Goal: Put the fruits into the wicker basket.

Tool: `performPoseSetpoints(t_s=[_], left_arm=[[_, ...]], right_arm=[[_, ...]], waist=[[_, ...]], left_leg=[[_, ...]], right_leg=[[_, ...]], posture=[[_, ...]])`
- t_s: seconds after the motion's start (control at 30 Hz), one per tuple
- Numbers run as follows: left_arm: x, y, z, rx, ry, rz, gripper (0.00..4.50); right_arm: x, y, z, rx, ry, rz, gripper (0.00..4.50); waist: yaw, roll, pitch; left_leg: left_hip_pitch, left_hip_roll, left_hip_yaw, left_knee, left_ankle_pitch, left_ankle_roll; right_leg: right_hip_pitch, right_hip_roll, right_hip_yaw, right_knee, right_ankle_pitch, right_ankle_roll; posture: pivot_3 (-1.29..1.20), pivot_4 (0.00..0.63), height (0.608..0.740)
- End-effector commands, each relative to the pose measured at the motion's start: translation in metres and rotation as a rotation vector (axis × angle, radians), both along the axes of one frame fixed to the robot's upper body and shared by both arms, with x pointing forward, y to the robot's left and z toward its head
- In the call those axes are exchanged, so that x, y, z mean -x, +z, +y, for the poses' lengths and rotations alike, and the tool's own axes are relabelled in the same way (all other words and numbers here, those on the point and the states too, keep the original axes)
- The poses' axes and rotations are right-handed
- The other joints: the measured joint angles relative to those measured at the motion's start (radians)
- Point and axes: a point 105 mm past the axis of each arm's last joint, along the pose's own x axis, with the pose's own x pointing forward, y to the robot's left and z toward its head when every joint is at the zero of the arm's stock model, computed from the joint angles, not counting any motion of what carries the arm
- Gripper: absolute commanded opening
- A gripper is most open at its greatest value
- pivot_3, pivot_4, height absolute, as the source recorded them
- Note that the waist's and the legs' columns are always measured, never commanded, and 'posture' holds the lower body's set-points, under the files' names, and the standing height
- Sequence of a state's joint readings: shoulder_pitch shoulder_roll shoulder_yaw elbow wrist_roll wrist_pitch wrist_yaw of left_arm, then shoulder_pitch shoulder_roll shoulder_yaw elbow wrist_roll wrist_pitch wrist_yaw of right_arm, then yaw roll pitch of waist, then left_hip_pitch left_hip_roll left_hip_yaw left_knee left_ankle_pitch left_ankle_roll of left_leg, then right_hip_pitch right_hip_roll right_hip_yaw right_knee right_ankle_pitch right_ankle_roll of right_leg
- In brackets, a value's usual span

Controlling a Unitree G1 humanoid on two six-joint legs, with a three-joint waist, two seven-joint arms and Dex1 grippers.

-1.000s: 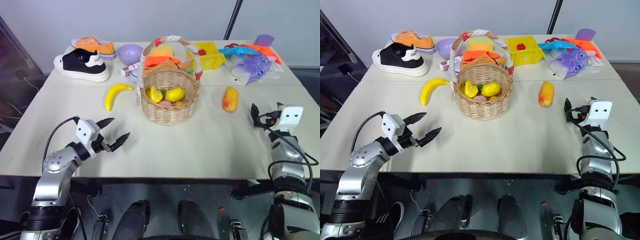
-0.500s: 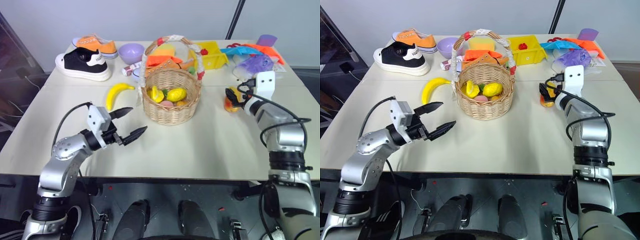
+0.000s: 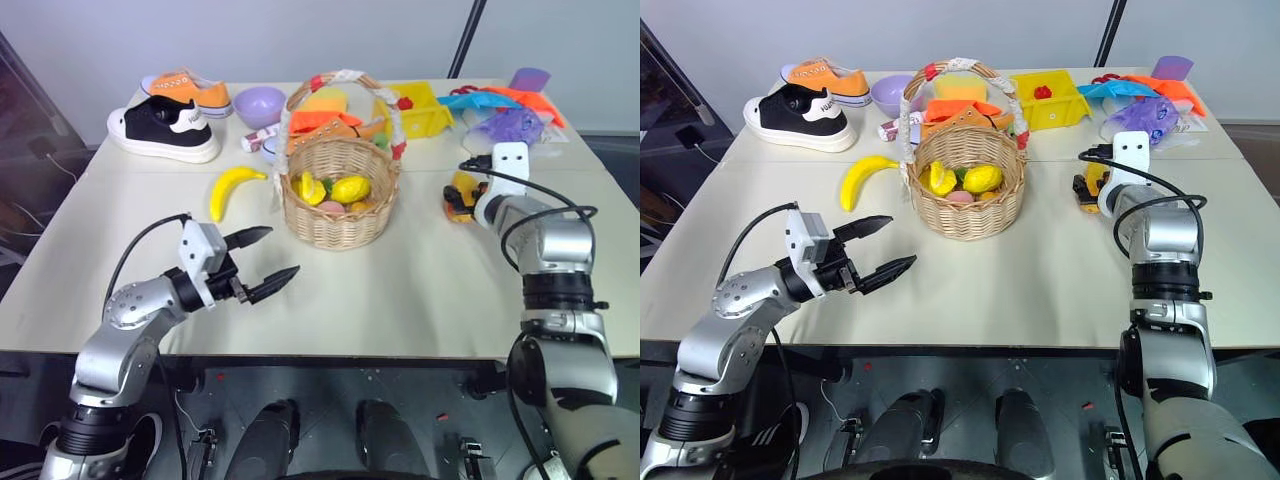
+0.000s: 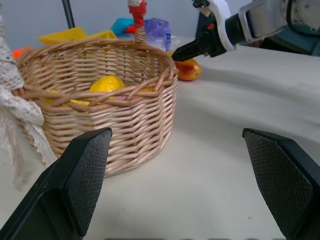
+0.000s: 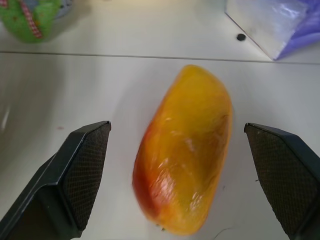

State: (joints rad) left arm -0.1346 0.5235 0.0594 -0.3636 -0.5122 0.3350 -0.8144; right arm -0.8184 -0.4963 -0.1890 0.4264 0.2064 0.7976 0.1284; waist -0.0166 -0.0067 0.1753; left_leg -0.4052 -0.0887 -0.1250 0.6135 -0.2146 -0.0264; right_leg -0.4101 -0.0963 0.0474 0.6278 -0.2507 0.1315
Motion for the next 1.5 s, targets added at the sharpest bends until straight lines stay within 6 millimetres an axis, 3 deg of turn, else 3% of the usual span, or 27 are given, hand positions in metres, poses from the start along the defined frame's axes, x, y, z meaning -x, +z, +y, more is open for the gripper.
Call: performPoseSetpoints(t_s=[0.03, 0.47, 0.63, 0.8, 0.93, 1.1, 1.27, 1.37, 1.5], left_arm=[[0.004, 0.010, -0.003, 0.010, -0.006, -0.051, 4.50], [0.005, 0.008, -0.001, 0.012, 0.029, -0.049, 4.50], [0.005, 0.008, 0.000, 0.015, 0.045, -0.053, 4.50], [0.005, 0.008, 0.004, 0.014, 0.062, -0.053, 4.50], [0.005, 0.008, 0.009, 0.014, 0.090, -0.068, 4.50], [0.002, 0.007, 0.021, 0.017, 0.117, -0.070, 4.50], [0.000, 0.004, 0.024, 0.017, 0.104, -0.059, 4.50], [-0.003, 0.002, 0.021, 0.002, 0.089, -0.062, 4.50], [-0.005, 0.002, 0.019, 0.001, 0.087, -0.070, 4.50]], right_arm=[[-0.007, 0.013, -0.001, -0.019, -0.022, -0.041, 4.47], [-0.020, -0.011, -0.009, 0.000, -0.059, -0.023, 4.47], [-0.023, -0.008, -0.011, 0.017, -0.054, -0.048, 2.18], [-0.017, 0.006, -0.013, 0.003, -0.011, -0.088, 2.09], [0.014, 0.021, -0.011, 0.018, 0.087, -0.141, 2.09], [0.083, 0.032, 0.052, -0.005, 0.541, -0.142, 2.09], [0.124, 0.041, 0.093, 0.038, 0.796, -0.086, 2.09], [0.126, 0.047, 0.118, 0.054, 0.866, -0.120, 2.09], [0.100, 0.057, 0.146, 0.067, 0.850, -0.197, 2.09]], waist=[[0.000, 0.000, 0.000], [-0.002, 0.000, 0.000], [-0.004, 0.000, 0.000], [-0.003, 0.000, 0.000], [0.009, 0.000, 0.000], [0.002, 0.001, 0.001], [0.000, 0.003, 0.002], [0.005, 0.002, 0.002], [0.003, 0.001, 0.002]], left_leg=[[0.000, 0.000, 0.000, 0.000, 0.000, 0.000], [0.000, 0.000, 0.000, 0.000, 0.000, 0.000], [0.000, 0.000, 0.000, 0.000, 0.000, 0.000], [0.000, 0.000, 0.000, 0.000, 0.000, 0.000], [-0.001, 0.000, -0.001, 0.000, 0.000, 0.000], [-0.003, 0.000, -0.003, 0.000, 0.000, 0.000], [-0.002, 0.001, -0.001, 0.001, 0.000, 0.000], [-0.002, 0.001, -0.002, 0.001, 0.000, 0.000], [-0.002, 0.000, -0.002, 0.002, 0.000, 0.000]], right_leg=[[0.000, 0.000, 0.000, 0.000, 0.000, 0.000], [0.000, 0.000, 0.000, 0.000, 0.000, 0.000], [0.000, 0.000, 0.000, 0.000, 0.000, 0.000], [0.000, 0.000, 0.000, 0.000, 0.000, 0.000], [0.000, 0.000, -0.001, -0.001, 0.000, 0.000], [-0.001, 0.000, -0.002, -0.002, 0.000, 0.000], [0.000, 0.000, -0.001, -0.002, -0.002, -0.003], [0.001, 0.000, -0.002, -0.002, -0.002, -0.003], [0.000, -0.001, -0.002, -0.004, -0.002, -0.003]], posture=[[0.00, 0.150, 0.740], [0.00, 0.150, 0.740], [0.00, 0.150, 0.740], [0.00, 0.150, 0.740], [0.00, 0.150, 0.740], [0.00, 0.150, 0.740], [0.00, 0.150, 0.740], [0.00, 0.150, 0.740], [0.00, 0.150, 0.740]])
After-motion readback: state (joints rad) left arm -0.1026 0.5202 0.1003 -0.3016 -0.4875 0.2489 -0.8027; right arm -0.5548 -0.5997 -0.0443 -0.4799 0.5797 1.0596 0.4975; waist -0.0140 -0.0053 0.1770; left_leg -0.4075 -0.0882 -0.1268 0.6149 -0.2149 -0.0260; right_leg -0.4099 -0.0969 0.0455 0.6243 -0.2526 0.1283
